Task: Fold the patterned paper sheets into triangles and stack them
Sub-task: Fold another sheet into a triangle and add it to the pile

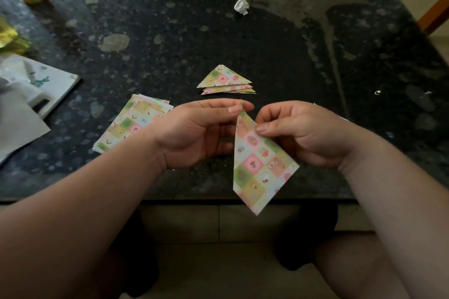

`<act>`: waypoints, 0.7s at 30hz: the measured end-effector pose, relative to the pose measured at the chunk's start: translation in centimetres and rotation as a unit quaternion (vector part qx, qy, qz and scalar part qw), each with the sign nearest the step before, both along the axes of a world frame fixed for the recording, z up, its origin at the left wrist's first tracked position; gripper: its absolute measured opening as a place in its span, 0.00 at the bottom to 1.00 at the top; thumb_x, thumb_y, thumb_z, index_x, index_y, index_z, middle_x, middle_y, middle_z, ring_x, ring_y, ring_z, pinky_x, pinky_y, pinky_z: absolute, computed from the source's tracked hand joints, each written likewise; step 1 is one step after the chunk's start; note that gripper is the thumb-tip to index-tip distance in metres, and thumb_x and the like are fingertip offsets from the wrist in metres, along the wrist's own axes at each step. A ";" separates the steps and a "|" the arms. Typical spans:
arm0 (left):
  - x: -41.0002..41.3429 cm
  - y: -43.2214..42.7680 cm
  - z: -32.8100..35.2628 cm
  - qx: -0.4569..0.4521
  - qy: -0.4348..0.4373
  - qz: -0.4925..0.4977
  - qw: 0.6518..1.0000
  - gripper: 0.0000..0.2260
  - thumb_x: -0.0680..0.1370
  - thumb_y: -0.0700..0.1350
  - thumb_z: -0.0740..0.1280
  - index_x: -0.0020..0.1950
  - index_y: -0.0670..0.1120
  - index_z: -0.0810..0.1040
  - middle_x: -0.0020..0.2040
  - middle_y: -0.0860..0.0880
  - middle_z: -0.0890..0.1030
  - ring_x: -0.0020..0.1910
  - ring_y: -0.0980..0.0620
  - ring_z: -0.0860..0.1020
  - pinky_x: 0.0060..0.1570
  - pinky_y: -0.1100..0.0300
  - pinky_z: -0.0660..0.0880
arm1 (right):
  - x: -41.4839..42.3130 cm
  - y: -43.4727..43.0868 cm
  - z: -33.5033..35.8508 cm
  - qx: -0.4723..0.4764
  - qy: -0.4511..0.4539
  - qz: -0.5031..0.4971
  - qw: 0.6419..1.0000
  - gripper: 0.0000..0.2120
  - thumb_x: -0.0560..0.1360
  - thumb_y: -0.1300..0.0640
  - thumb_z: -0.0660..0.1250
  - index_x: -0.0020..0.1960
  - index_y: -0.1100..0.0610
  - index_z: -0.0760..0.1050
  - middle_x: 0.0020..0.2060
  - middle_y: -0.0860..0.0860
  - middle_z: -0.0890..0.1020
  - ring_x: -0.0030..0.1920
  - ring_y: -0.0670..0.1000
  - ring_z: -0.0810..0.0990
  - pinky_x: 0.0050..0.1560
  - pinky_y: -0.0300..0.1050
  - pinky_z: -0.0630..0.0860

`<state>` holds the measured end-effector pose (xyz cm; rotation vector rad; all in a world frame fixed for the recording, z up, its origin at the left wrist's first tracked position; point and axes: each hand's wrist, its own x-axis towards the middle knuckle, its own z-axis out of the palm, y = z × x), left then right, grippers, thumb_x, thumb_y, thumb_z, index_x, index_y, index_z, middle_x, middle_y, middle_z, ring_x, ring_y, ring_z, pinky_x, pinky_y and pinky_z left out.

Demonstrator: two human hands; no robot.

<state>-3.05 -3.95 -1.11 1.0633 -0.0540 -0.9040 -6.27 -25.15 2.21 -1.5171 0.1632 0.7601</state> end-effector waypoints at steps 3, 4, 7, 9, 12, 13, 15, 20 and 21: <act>0.1 -0.1 -0.1 0.025 -0.020 0.028 0.999 0.09 0.75 0.42 0.69 0.52 0.46 0.85 0.45 0.46 0.84 0.43 0.51 0.81 0.39 0.58 0.77 | 0.2 -0.3 0.0 -0.054 -0.044 -0.028 0.997 0.06 0.80 0.64 0.67 0.45 0.59 0.79 0.35 0.51 0.85 0.35 0.47 0.84 0.32 0.40 0.79; 0.1 -0.1 -0.1 0.032 -0.023 0.034 0.999 0.09 0.75 0.42 0.69 0.53 0.45 0.85 0.46 0.45 0.84 0.42 0.51 0.81 0.37 0.59 0.78 | 0.3 -0.4 -0.1 -0.070 -0.054 -0.034 0.995 0.05 0.80 0.63 0.68 0.46 0.59 0.80 0.35 0.51 0.85 0.35 0.47 0.85 0.32 0.40 0.79; 0.2 0.0 -0.1 0.047 -0.022 0.046 0.998 0.11 0.74 0.40 0.70 0.55 0.43 0.84 0.46 0.44 0.84 0.40 0.51 0.81 0.36 0.59 0.79 | 0.5 -0.7 -0.3 -0.124 -0.075 -0.039 0.989 0.02 0.79 0.61 0.71 0.47 0.59 0.81 0.37 0.51 0.86 0.37 0.48 0.86 0.35 0.42 0.80; 0.2 -0.1 -0.3 0.064 -0.022 0.057 0.996 0.12 0.73 0.40 0.70 0.56 0.41 0.83 0.46 0.43 0.84 0.39 0.52 0.81 0.36 0.60 0.80 | 0.6 -0.9 -0.5 -0.160 -0.089 -0.041 0.982 0.03 0.77 0.59 0.73 0.48 0.59 0.82 0.38 0.52 0.87 0.39 0.49 0.87 0.38 0.45 0.81; 0.2 -0.4 -0.7 0.092 -0.019 0.077 0.993 0.10 0.75 0.38 0.70 0.55 0.40 0.83 0.45 0.42 0.85 0.38 0.51 0.82 0.35 0.60 0.81 | 0.8 -1.1 -0.9 -0.202 -0.097 -0.050 0.973 0.04 0.75 0.58 0.77 0.47 0.58 0.83 0.40 0.53 0.88 0.42 0.51 0.88 0.47 0.54 0.84; 0.2 -0.5 -0.8 0.099 -0.014 0.086 0.991 0.08 0.77 0.36 0.69 0.55 0.40 0.83 0.44 0.42 0.85 0.37 0.51 0.82 0.36 0.60 0.81 | 0.8 -1.1 -1.0 -0.209 -0.097 -0.059 0.971 0.05 0.74 0.58 0.77 0.46 0.58 0.83 0.40 0.53 0.88 0.43 0.52 0.88 0.49 0.56 0.84; 0.3 -0.5 -0.8 0.108 -0.007 0.104 0.989 0.07 0.79 0.34 0.67 0.55 0.39 0.82 0.44 0.41 0.85 0.37 0.50 0.83 0.36 0.59 0.81 | 0.9 -1.1 -1.3 -0.223 -0.096 -0.081 0.967 0.06 0.72 0.58 0.79 0.45 0.57 0.83 0.40 0.53 0.88 0.45 0.53 0.88 0.53 0.60 0.84; 0.1 -0.6 -1.3 0.147 -0.003 0.170 0.974 0.07 0.80 0.31 0.66 0.56 0.38 0.80 0.43 0.40 0.83 0.36 0.49 0.83 0.35 0.59 0.82 | 1.0 -0.9 -2.0 -0.279 -0.113 -0.122 0.946 0.08 0.71 0.57 0.81 0.43 0.56 0.82 0.37 0.51 0.87 0.43 0.51 0.87 0.48 0.57 0.85; 0.1 -0.7 -1.5 0.160 -0.002 0.177 0.971 0.07 0.80 0.31 0.66 0.57 0.39 0.79 0.44 0.39 0.83 0.36 0.49 0.83 0.36 0.59 0.82 | 0.9 -0.7 -2.1 -0.304 -0.114 -0.113 0.939 0.09 0.71 0.55 0.81 0.43 0.55 0.82 0.37 0.50 0.86 0.43 0.50 0.87 0.45 0.53 0.85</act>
